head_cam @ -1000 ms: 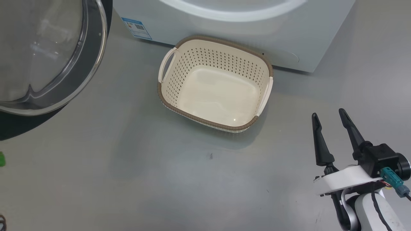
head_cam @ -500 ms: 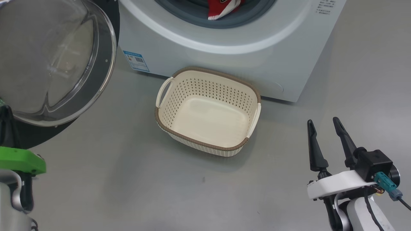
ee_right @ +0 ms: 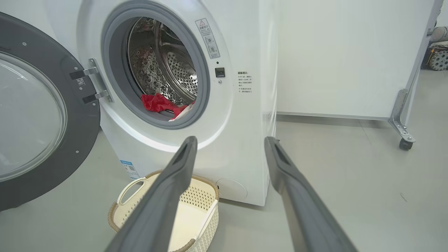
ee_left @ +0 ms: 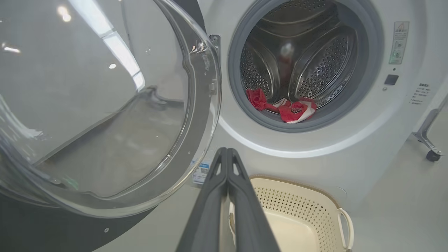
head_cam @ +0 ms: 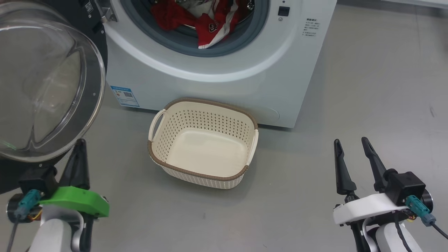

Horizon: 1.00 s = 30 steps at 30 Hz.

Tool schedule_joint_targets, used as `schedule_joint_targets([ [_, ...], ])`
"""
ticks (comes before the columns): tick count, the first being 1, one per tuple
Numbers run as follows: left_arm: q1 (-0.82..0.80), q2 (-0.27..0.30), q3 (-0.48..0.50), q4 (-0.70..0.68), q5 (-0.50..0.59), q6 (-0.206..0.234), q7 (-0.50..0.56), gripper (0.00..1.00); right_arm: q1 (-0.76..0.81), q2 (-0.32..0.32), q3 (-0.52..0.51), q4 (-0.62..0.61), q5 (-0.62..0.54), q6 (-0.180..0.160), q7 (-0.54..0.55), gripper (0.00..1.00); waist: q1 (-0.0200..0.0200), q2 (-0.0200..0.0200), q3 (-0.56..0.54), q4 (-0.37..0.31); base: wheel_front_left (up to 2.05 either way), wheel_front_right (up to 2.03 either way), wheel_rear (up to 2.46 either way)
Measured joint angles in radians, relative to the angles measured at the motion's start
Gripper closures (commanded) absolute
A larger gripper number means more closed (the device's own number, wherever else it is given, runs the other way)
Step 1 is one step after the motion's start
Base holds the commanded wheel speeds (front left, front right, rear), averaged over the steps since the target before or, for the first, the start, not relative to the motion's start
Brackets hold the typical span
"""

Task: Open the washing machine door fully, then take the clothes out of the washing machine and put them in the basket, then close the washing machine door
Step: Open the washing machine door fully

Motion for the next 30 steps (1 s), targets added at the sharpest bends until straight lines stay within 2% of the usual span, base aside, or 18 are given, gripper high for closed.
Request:
schedule_joint_targets([
  [12,0.094,-0.056,-0.062,-0.092,0.024,-0.007,0.0,1.0,0.0,0.001,-0.011,-0.008,0.0,0.0,-0.005,0.0,0.0,0.0,-0.025,-0.079,0.0,0.0,0.0],
  [22,0.148,-0.059,-0.106,-0.176,0.073,-0.007,0.0,1.0,0.002,0.004,-0.026,-0.015,0.008,-0.001,-0.008,0.0,0.0,0.0,-0.032,-0.135,0.0,0.0,0.0],
  [23,0.149,-0.06,-0.11,-0.188,0.082,-0.007,0.0,0.97,0.002,0.004,-0.027,-0.015,0.008,-0.001,-0.008,0.0,0.0,0.0,-0.033,-0.14,0.0,0.0,0.0],
  [25,0.151,-0.063,-0.111,-0.212,0.088,-0.007,0.0,0.0,0.004,0.004,-0.028,-0.015,0.008,-0.001,-0.008,0.0,0.0,0.0,-0.033,-0.149,0.0,0.0,0.0],
  [30,0.163,-0.064,-0.125,-0.233,0.117,-0.005,-0.002,0.0,0.018,0.005,-0.037,-0.019,0.008,-0.002,-0.009,0.0,0.0,0.0,-0.031,-0.159,0.0,0.0,0.0],
])
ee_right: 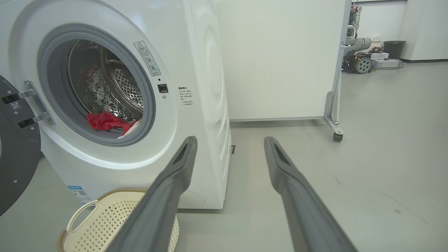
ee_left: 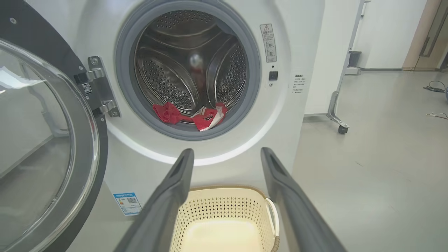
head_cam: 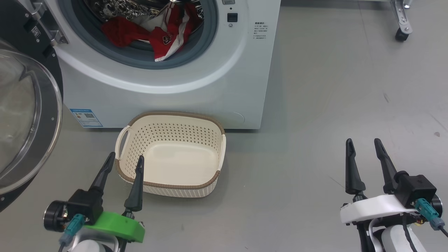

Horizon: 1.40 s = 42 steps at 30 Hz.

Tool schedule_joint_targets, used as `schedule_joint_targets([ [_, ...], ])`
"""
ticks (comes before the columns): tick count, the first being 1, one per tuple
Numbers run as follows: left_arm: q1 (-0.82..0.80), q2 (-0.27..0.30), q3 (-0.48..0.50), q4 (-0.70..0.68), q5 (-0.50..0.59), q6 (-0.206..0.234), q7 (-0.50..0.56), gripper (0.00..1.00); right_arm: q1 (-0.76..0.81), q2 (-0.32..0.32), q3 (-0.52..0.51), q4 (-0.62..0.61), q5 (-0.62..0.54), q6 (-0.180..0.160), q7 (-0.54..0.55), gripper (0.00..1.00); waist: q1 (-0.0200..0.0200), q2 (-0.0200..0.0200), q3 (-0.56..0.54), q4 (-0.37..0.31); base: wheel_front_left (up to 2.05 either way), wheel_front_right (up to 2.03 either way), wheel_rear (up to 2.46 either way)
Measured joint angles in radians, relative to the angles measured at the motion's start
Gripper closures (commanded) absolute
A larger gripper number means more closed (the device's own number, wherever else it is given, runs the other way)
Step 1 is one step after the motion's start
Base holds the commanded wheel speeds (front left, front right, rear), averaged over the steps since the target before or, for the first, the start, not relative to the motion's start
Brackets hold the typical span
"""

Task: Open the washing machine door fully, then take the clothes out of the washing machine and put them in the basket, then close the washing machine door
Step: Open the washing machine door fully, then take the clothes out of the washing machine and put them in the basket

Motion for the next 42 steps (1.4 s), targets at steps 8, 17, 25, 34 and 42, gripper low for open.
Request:
schedule_joint_targets([
  [8,0.008,-0.008,-0.002,-0.033,0.012,0.012,-0.001,0.0,0.003,0.0,0.0,0.0,0.0,0.0,-0.003,0.0,0.0,0.0,-0.001,-0.003,0.0,0.0,0.0],
  [17,0.037,-0.011,-0.006,-0.041,0.03,0.022,-0.001,0.0,0.007,-0.002,0.002,0.0,-0.003,0.002,-0.003,0.0,0.0,0.0,-0.006,-0.002,0.0,0.0,0.0],
  [25,0.043,-0.016,-0.007,-0.051,0.031,0.031,-0.001,0.0,0.013,-0.002,0.004,-0.002,-0.003,0.002,-0.003,0.0,0.0,0.0,0.002,0.0,0.0,0.0,0.0],
  [34,0.044,-0.022,-0.007,-0.065,0.039,0.034,-0.001,0.0,0.013,-0.005,0.01,-0.004,-0.026,0.002,-0.004,0.0,0.0,0.0,0.016,0.001,0.0,0.0,0.0],
  [42,0.044,-0.024,-0.003,-0.069,0.039,0.04,-0.001,0.0,0.013,-0.014,0.014,0.005,-0.048,0.001,-0.004,0.0,0.0,0.0,0.017,0.002,0.0,0.0,0.0],
])
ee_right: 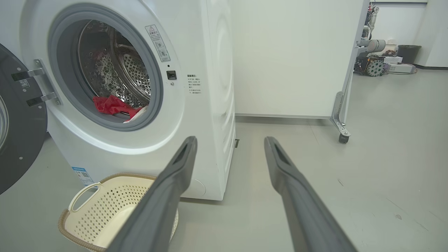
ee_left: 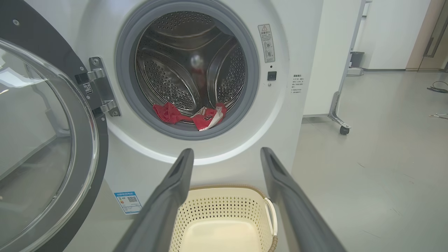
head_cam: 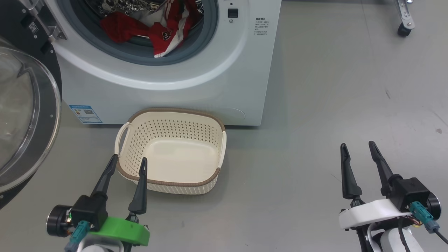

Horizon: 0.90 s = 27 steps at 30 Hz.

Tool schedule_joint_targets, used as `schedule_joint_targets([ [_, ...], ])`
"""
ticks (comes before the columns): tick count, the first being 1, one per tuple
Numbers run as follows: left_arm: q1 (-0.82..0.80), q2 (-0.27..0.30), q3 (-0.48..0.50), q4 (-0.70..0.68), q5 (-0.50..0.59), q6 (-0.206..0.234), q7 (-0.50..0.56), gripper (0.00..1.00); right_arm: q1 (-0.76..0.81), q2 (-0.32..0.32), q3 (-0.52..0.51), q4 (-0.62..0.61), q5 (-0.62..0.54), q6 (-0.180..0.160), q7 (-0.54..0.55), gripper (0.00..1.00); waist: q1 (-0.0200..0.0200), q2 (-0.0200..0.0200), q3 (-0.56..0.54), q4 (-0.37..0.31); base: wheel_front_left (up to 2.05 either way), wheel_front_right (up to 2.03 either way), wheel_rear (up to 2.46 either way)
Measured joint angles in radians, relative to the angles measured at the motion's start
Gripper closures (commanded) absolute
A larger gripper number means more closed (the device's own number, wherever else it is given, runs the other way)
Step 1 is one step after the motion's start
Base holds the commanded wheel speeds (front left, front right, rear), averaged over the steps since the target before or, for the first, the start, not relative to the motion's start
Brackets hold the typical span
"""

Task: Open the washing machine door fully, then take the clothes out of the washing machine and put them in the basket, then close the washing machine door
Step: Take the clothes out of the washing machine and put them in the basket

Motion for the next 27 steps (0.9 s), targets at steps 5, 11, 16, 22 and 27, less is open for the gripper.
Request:
schedule_joint_targets([
  [5,0.0,0.0,0.006,-0.001,0.0,0.007,0.0,0.0,0.0,0.002,0.0,0.006,0.0,-0.001,0.0,0.0,0.0,0.0,-0.001,0.001,0.0,0.0,0.0],
  [11,0.0,-0.001,0.007,0.0,0.0,0.007,0.0,0.0,0.0,0.004,0.0,0.007,0.0,-0.001,0.0,0.0,0.0,0.0,-0.001,0.002,0.0,0.0,0.0],
  [16,0.0,-0.003,0.007,0.0,0.0,0.007,0.0,0.0,0.0,0.005,0.002,0.009,0.0,-0.001,0.0,0.0,0.0,0.0,-0.001,0.002,0.0,0.0,0.0],
  [22,0.0,-0.003,0.007,0.0,0.0,0.007,0.0,0.0,0.0,0.007,0.002,0.01,0.0,-0.001,0.0,0.0,0.0,0.0,-0.002,0.002,0.0,0.0,0.0],
  [27,0.0,-0.004,0.008,0.001,-0.006,0.005,0.0,0.0,0.0,0.01,0.003,0.012,0.0,-0.001,0.0,0.0,0.0,0.0,-0.002,0.003,0.0,0.0,0.0],
])
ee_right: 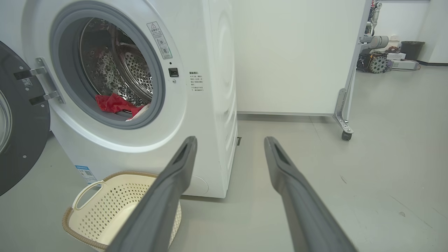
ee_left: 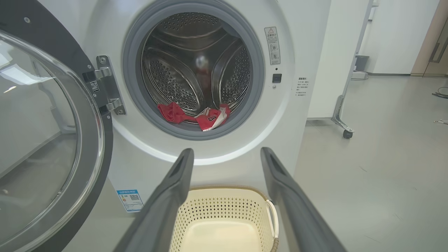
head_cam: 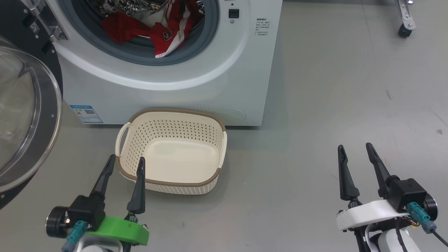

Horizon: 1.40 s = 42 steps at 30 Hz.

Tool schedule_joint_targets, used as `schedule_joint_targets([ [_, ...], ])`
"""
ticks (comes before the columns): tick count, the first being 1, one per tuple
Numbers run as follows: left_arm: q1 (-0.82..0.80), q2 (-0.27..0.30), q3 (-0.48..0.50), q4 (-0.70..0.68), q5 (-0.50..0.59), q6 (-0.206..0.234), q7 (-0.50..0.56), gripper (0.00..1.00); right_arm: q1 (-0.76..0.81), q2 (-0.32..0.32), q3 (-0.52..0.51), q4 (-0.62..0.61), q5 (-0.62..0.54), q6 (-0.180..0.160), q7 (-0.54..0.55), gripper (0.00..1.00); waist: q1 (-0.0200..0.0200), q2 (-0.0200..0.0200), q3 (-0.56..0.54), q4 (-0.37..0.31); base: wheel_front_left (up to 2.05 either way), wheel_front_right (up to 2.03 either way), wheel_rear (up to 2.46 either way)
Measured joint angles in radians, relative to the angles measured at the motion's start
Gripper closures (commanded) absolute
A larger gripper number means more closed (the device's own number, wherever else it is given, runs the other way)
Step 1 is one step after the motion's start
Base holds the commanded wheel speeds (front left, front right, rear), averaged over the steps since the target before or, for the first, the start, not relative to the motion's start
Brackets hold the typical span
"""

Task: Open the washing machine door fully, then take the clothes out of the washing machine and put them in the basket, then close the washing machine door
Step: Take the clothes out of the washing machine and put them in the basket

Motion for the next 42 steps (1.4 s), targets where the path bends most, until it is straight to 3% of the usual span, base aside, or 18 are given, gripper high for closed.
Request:
schedule_joint_targets([
  [7,0.008,-0.002,-0.001,0.0,-0.064,-0.025,0.0,0.0,0.0,0.0,0.0,0.0,0.0,0.0,0.0,0.0,0.0,0.0,0.001,0.0,0.11,-0.11,0.0],
  [42,0.012,-0.003,0.007,-0.01,-0.028,-0.024,0.0,0.0,0.0,0.003,-0.001,0.005,0.0,0.003,0.0,0.0,0.0,0.0,-0.009,0.013,0.9,-0.9,0.0],
])
